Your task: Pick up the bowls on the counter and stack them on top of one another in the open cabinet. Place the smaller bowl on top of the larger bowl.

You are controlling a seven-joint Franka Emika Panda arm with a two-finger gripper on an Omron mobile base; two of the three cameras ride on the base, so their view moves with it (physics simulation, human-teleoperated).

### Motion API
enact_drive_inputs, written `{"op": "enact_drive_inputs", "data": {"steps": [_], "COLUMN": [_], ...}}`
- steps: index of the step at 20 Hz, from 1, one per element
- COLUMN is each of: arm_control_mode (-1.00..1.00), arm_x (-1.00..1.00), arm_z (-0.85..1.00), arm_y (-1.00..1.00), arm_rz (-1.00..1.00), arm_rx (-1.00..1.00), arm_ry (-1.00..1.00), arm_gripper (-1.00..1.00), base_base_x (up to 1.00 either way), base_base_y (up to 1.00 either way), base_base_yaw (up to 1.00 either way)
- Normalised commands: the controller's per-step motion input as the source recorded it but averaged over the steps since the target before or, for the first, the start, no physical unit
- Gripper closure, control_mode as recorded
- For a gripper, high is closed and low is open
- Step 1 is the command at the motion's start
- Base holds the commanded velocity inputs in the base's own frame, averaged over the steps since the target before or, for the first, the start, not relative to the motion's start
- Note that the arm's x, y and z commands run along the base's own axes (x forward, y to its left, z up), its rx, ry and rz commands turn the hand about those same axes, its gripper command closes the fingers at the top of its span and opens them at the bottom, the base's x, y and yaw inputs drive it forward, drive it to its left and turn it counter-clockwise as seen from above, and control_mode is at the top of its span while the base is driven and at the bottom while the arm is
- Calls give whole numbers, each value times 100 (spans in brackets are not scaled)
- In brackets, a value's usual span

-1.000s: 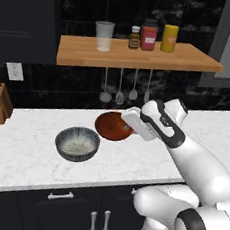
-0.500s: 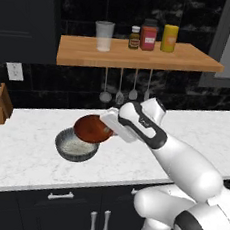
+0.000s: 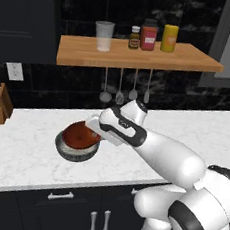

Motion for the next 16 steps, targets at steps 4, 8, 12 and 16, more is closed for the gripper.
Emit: {"op": "enact_drive_inputs", "data": {"steps": [4,8,12,16], "arm_control_mode": [-100,-100,-100,-100], "arm_x": [18,6,11,24], "arm_z": [-29,-28,-26,-21], "arm_y": [11,0,2,13], "arm_rz": [0,0,0,0], "arm_rx": [-6,0,0,-4], "arm_ry": [0,0,0,0], "arm_gripper": [100,100,100,100], "base_base_x": [0,0,0,0], "base_base_y": [0,0,0,0], "base_base_yaw": [0,0,0,0]}}
